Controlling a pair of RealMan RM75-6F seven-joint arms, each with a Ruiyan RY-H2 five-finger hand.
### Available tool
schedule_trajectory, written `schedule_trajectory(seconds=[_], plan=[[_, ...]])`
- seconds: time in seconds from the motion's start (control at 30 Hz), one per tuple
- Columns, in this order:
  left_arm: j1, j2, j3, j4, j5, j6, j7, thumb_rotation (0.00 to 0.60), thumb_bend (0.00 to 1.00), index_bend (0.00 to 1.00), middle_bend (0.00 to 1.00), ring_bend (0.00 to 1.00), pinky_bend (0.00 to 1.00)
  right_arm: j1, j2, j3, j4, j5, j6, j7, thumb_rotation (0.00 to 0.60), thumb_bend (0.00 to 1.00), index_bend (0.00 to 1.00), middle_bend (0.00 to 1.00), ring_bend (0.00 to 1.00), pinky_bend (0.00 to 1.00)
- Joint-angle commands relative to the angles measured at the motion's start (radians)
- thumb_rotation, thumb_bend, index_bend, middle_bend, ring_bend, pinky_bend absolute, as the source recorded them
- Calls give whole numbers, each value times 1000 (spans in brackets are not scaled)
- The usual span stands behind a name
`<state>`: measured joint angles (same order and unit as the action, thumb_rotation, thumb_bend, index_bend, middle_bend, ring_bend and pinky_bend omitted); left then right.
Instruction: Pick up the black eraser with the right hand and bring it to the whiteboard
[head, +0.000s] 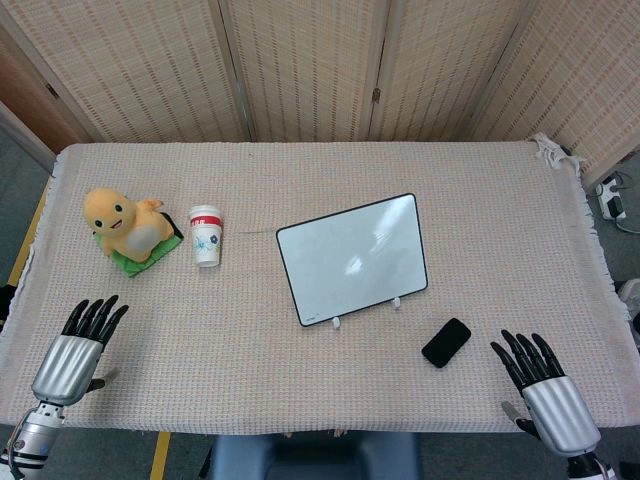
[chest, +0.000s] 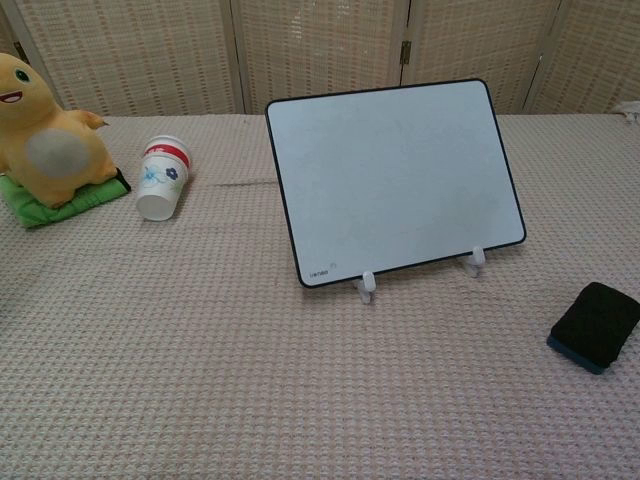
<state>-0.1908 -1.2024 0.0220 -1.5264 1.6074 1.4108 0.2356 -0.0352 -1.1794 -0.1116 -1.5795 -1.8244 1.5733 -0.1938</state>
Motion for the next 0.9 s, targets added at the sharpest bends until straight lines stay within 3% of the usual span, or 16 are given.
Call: schedule_trajectory(seconds=[0.03,0.37,0.63,0.9], plan=[[-1,-1,0,0,-2,-2,0,600,121,0,0,0,0,2,1,2,1,4,-5,-4,600,254,0,0,0,0],[-16,-8,-8,3,-13,-28,4,600,121,0,0,0,0,73,10,49,-8,118,-170,-101,600,254,0,0,0,0],[-35,1,-7,12,-21,-63,-21,600,125,0,0,0,0,130,22,90,-154,271,-322,-416,600,254,103,0,0,0],[-24,4,0,6,22,-13,-42,600,134,0,0,0,0,224,-29,147,-233,423,-430,-699,600,253,219,0,0,0]])
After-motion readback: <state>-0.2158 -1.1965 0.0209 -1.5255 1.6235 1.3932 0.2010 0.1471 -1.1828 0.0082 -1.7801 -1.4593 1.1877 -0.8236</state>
